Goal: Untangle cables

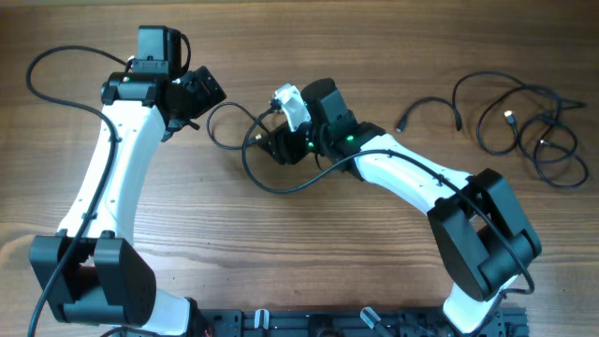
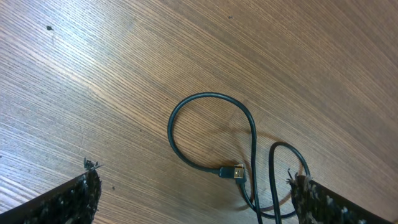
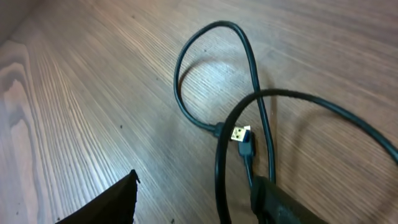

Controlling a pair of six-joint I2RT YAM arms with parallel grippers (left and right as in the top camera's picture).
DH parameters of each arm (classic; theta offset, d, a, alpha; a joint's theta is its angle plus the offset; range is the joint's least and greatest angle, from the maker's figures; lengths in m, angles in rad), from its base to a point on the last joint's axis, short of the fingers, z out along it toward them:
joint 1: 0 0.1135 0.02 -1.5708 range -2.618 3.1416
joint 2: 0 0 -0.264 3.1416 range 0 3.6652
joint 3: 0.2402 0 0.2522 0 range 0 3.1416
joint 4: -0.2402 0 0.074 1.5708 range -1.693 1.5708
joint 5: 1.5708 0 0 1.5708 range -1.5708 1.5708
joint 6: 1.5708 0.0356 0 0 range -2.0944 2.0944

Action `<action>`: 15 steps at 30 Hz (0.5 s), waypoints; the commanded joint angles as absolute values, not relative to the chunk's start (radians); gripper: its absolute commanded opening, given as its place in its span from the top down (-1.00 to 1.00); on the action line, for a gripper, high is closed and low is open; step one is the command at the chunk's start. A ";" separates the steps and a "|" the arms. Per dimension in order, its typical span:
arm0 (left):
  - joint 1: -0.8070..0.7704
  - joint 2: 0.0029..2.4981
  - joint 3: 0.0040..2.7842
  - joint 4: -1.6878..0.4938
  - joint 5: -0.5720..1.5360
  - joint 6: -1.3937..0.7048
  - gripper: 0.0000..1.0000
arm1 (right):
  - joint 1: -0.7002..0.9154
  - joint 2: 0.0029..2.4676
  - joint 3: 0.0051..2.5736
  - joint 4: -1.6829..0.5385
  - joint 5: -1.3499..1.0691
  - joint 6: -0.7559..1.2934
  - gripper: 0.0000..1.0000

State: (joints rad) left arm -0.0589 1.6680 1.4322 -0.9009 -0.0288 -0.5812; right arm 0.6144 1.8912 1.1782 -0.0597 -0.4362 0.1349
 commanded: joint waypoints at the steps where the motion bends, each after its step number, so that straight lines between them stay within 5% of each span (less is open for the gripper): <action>1: -0.060 1.668 1.425 -0.902 -0.035 -0.584 -1.00 | 0.614 1.888 1.171 -0.088 -0.395 0.149 -0.23; 8: -0.060 1.668 1.425 -0.902 -0.035 -0.584 -1.00 | 0.614 1.928 1.171 -0.122 -0.396 0.132 -0.16; 11: -0.060 1.668 1.425 -0.902 -0.035 -0.584 -1.00 | 0.614 1.934 1.171 -0.129 -0.396 0.133 0.13; 15: -0.060 1.668 1.425 -0.902 -0.035 -0.584 -1.00 | 0.614 1.934 1.171 -0.104 -0.396 0.133 0.85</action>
State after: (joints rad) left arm -0.0589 1.6680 1.4322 -0.9012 -0.0288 -0.5812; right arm 0.6144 1.9133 1.1782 -0.1219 -0.4053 0.1326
